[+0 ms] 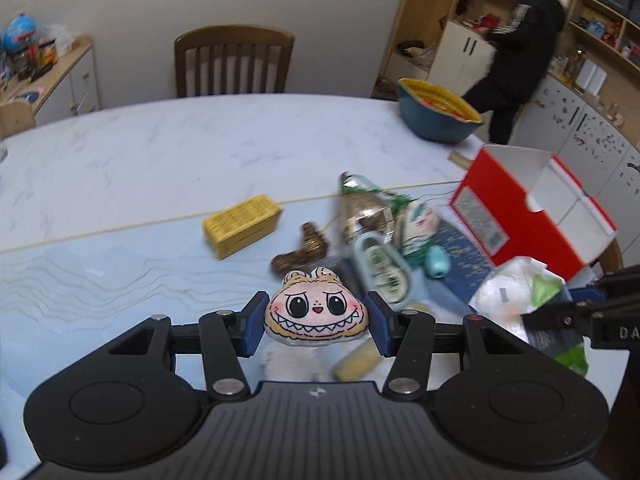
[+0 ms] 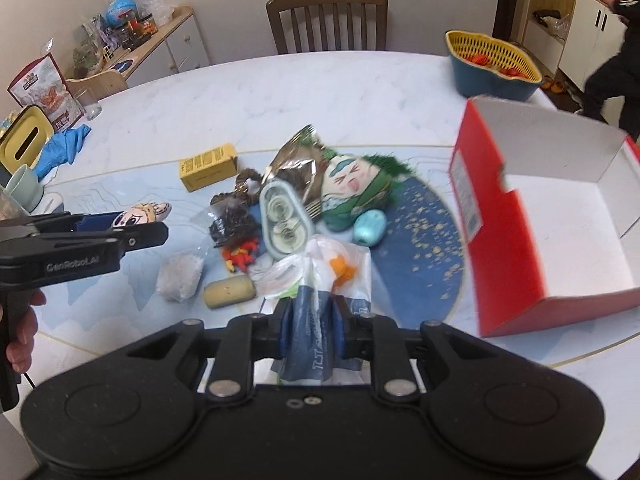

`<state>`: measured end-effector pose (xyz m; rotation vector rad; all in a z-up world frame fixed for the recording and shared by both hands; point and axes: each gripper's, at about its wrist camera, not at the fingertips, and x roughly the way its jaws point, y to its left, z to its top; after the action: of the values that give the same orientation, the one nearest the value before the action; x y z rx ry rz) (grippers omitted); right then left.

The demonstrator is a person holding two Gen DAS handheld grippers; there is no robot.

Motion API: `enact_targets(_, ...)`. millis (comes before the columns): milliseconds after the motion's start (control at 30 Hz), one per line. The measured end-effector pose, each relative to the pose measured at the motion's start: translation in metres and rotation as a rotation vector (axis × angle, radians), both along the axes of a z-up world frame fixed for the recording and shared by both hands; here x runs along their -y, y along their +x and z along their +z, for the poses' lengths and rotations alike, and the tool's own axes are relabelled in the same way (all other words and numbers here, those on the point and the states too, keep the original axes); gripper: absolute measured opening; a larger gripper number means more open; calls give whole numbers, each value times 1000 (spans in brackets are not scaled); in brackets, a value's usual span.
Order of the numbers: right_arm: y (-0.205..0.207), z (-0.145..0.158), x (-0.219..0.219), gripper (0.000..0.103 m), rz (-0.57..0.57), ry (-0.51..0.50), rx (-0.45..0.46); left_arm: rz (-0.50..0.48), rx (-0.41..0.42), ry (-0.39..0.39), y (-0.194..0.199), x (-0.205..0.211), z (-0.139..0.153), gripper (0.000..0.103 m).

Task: Organize objects
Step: 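Carry both items into the red box and open both tools to release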

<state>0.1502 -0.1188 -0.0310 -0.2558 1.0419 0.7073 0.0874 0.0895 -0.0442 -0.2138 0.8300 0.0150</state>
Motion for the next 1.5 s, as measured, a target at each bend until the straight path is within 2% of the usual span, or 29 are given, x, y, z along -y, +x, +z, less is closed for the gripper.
enact_targets(333,45,38,45,19,38,21,4,-74,40,11,27,69,40,52)
enact_targets(667,116,54,105,19,40,39,40,-118,45,4,88,156,49,52)
enact_targets(1067,192,39,162,19,34,8,38,-187,26,21,155,249,50,52)
enact_targets(1500,257,-4,187,19,30,-61,3,-244,-36,58,218,313,12,52)
